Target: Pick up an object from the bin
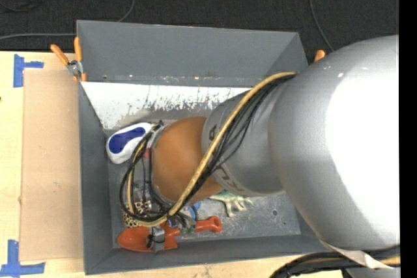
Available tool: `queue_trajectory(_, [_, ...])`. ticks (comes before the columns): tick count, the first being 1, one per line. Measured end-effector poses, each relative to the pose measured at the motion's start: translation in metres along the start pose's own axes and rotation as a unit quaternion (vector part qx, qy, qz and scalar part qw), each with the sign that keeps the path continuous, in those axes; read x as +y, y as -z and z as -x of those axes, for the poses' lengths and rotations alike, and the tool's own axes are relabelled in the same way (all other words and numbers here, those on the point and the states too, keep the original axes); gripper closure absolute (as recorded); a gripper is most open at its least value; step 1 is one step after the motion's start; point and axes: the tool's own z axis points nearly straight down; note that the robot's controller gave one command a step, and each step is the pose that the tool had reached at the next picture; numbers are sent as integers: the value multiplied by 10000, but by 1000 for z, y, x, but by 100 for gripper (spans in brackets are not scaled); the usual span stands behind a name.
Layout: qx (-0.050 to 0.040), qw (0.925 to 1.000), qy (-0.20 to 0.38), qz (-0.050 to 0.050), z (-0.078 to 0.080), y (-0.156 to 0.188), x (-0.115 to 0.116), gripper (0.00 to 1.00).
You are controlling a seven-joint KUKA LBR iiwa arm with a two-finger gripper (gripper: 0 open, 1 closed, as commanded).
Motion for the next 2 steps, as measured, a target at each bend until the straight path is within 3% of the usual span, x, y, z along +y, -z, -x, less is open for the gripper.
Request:
queue_trajectory(1, [-47,9915,1300,27,-8,-2,-10,100])
queue_trajectory(2, [-47,9915,1297,28,-8,-2,-10,100])
